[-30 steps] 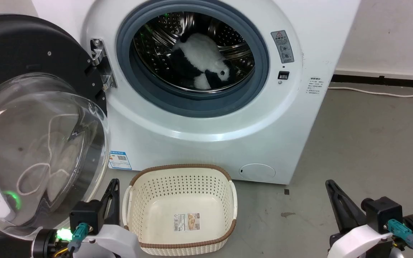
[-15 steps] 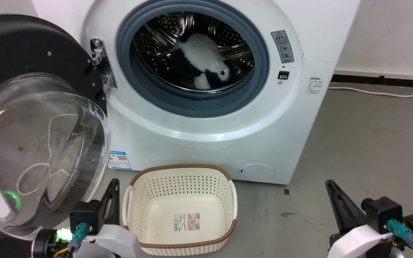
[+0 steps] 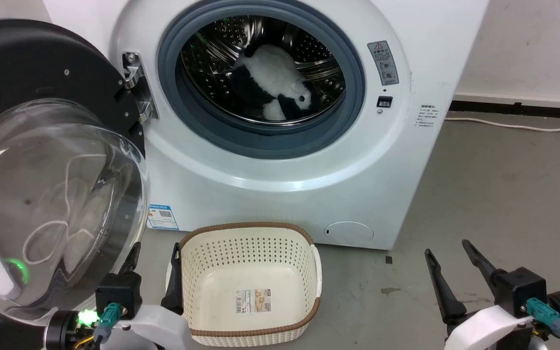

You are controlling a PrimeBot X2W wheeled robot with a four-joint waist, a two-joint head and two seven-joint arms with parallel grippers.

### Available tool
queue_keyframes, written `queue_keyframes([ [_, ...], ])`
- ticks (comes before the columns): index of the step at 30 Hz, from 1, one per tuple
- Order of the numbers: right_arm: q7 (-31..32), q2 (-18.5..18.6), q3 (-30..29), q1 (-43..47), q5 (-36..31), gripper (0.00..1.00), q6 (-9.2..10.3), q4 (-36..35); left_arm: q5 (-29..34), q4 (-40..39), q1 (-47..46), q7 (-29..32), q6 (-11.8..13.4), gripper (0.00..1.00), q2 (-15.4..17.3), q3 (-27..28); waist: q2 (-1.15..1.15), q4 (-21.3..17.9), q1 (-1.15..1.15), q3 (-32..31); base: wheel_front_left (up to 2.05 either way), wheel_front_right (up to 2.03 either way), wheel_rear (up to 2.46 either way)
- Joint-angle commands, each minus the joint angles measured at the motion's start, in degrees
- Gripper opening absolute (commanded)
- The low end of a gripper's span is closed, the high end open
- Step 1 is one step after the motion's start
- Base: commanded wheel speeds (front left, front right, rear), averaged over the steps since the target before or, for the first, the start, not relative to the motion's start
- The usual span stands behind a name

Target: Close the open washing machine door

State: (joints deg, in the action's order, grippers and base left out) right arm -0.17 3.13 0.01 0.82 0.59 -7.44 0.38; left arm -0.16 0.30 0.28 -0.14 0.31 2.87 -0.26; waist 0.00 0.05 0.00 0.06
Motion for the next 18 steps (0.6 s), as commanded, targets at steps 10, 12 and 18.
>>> queue_keyframes([
  [10,-1.7,0.0,0.1,0.3,1.0,1.0,-0.01,-0.3,0.0,-0.3,-0.1,-1.8,-0.1,1.0,0.2,-0.3,0.0,1.0,0.0,0.0,0.0,0.0,0.0],
  [12,-2.0,0.0,0.2,0.4,1.1,1.0,-0.01,-0.3,0.0,-0.3,-0.1,-2.0,-0.1,1.0,0.2,-0.4,0.0,1.4,0.0,-0.1,0.0,0.0,0.0],
  [18,-2.7,0.0,0.6,0.6,1.4,1.0,-0.01,-0.1,0.0,-0.3,0.0,-2.7,-0.3,1.0,0.4,-0.8,0.0,3.4,0.0,-0.4,0.0,0.0,0.0],
])
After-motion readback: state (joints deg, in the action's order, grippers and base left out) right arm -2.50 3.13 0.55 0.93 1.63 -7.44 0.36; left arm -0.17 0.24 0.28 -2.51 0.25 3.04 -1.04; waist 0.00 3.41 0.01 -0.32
